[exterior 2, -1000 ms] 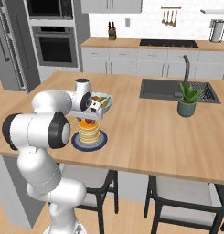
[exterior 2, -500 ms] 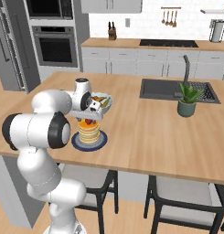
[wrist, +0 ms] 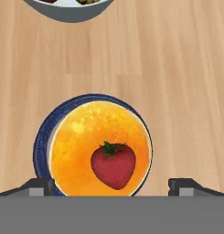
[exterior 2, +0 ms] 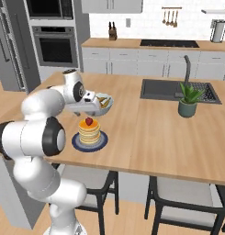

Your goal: Take the strawberry from the fridge and place it on top of the pancake, located on the dining counter.

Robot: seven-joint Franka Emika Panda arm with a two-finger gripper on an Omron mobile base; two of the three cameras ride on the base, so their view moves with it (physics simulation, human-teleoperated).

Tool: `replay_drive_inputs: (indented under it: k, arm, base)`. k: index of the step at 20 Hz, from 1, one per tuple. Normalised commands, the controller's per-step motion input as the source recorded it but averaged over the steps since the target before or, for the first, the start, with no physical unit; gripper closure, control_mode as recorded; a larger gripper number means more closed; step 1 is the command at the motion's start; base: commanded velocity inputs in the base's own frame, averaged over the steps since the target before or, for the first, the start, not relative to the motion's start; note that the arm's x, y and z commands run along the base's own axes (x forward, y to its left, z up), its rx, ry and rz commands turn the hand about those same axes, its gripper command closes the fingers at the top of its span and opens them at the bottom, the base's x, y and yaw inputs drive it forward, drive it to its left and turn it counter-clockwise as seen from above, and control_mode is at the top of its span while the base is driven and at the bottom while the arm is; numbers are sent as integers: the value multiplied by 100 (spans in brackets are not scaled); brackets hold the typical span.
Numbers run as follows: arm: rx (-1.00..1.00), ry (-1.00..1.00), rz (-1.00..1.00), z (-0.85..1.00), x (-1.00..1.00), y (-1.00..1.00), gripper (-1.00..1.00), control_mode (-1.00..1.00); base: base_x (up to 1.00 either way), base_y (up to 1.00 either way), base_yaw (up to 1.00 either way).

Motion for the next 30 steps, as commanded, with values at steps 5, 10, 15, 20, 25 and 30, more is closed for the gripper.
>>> replay_drive_inputs:
  k: [5, 10, 15, 20, 25, 30]
  arm:
    - [-8, -16, -3, 65, -89, 6, -100, -100]
    - [1, -8, -7, 16, -100, 0, -100, -100]
    - [0, 1, -4, 26, -100, 41, -100, -100]
    - [1, 11, 1, -6, -75, 97, -100, -100]
    - [16, 10, 5, -65, -77, 29, -100, -100]
    - [10, 11, 2, -53, -14, -6, -100, -100]
  base:
    - [0, 0, 0]
    - [0, 0, 0]
    - [0, 0, 0]
    - [0, 0, 0]
    - [0, 0, 0]
    - [0, 0, 0]
